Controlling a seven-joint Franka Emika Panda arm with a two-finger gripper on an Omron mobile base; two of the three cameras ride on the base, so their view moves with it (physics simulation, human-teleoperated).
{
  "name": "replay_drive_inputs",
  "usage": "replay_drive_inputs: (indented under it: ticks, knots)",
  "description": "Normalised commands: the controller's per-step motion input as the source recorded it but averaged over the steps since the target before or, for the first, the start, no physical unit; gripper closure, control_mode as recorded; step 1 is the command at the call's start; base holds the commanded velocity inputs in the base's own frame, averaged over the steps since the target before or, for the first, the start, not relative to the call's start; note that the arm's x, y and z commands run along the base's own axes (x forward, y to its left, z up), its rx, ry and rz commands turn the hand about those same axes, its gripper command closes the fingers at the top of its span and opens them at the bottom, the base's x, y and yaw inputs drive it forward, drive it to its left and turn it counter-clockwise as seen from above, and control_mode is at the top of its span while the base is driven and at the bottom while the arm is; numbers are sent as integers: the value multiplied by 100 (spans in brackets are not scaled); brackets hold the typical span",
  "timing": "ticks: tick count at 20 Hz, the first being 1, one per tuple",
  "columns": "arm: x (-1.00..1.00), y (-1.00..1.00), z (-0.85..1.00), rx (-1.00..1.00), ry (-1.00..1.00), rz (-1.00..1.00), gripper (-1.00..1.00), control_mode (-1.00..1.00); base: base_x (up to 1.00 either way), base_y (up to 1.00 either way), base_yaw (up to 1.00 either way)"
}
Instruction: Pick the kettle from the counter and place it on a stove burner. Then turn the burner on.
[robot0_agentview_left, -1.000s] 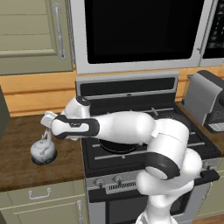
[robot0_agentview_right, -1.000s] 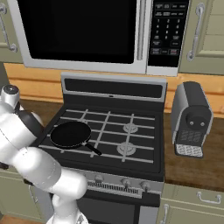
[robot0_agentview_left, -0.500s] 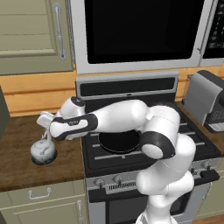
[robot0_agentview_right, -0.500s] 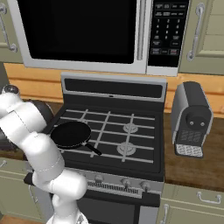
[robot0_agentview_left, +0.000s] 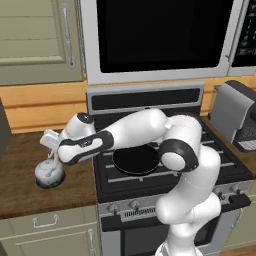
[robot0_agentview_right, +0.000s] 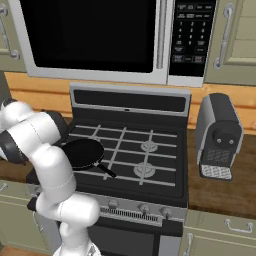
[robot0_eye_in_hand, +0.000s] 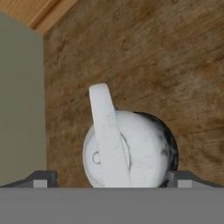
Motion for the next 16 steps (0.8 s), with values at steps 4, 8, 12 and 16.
replay_drive_inputs:
  ticks: [4,8,12,16]
  knots:
    - [0,0,-9,0,0,0,-100,-100,0,0,0]
    - [0,0,-9,0,0,0,-100,-100,0,0,0]
    - [7,0,-11,0,0,0,-100,-100,0,0,0]
    - [10,0,-10,0,0,0,-100,-100,0,0,0]
